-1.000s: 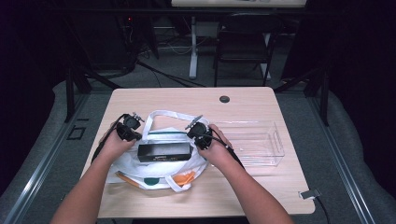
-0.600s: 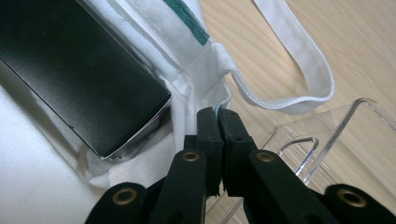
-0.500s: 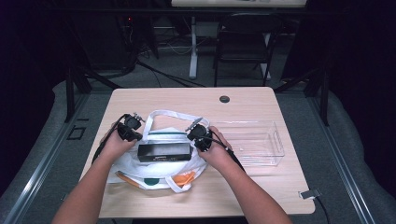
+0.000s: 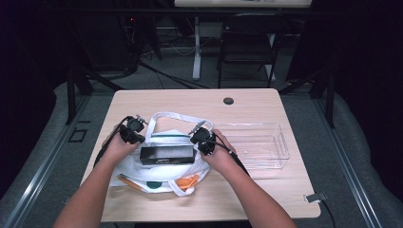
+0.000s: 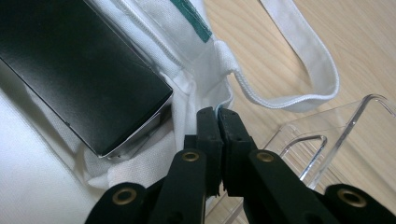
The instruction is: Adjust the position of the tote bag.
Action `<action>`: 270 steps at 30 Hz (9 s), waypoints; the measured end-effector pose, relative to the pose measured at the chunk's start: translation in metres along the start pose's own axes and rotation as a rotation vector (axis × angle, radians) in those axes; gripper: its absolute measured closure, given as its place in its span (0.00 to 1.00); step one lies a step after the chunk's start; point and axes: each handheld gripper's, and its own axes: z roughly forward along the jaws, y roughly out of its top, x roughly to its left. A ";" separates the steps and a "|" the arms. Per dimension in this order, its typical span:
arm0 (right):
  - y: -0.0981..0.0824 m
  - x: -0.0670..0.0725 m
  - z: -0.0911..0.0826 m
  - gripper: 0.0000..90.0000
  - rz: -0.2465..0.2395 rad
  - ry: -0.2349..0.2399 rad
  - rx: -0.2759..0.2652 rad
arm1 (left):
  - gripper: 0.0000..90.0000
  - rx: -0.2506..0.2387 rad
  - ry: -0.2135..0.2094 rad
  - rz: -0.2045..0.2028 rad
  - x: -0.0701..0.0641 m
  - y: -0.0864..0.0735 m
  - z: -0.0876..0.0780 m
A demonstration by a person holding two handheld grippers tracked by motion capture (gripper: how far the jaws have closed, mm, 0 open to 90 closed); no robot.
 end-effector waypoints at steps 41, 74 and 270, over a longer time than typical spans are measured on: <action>0.000 0.000 -0.023 0.81 0.016 0.042 -0.087 | 0.57 -0.109 0.015 -0.044 0.007 -0.009 -0.024; -0.014 0.006 -0.080 0.66 0.040 0.128 -0.229 | 0.54 -0.142 0.028 0.045 -0.008 -0.012 -0.064; -0.052 -0.003 -0.093 0.45 0.018 0.058 -0.225 | 0.45 0.120 -0.154 0.700 -0.083 0.018 -0.003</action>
